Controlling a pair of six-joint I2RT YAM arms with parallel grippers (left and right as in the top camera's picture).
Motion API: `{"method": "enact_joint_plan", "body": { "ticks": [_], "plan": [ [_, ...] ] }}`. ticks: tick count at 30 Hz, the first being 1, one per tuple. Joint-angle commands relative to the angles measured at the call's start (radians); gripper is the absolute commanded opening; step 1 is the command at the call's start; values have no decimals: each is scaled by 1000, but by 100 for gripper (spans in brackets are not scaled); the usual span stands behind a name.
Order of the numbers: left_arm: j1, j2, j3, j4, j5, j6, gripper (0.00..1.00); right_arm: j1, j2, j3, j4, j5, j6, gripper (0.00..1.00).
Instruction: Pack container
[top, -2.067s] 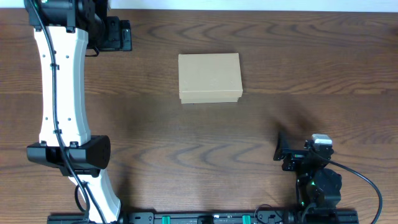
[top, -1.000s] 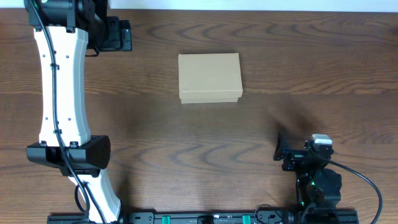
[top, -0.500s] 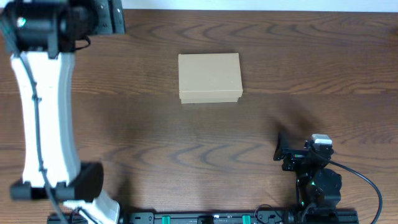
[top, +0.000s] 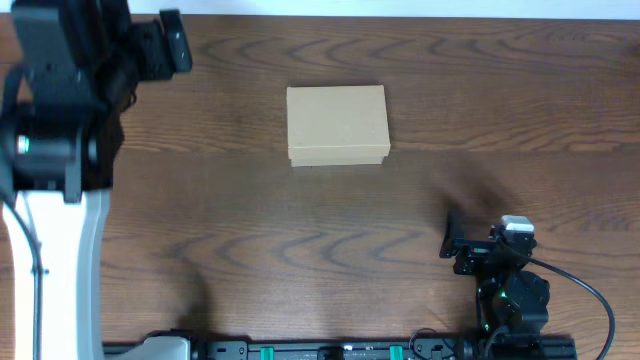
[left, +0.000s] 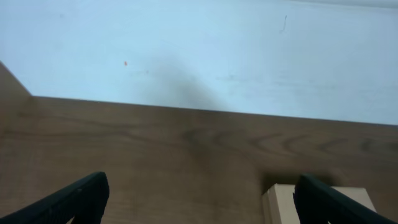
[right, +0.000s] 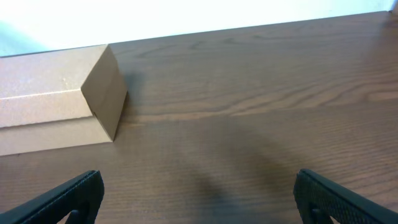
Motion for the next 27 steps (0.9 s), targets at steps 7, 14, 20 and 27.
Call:
{"method": "enact_joint_plan", "body": {
  "ticks": [7, 14, 20, 27],
  "plan": [
    [-2, -320, -386, 228, -95, 4, 96, 1, -8, -10, 1, 7, 0, 99],
    [-2, -530, -692, 424, -111, 3, 95, 1, -8, -10, 1, 7, 0, 99],
    [-2, -656, -856, 479, -110, 3, 95, 1, -8, -10, 1, 7, 0, 99],
    [-2, -771, -1019, 525, -109, 2, 95, 1, -8, -10, 1, 7, 0, 99]
  ]
}}
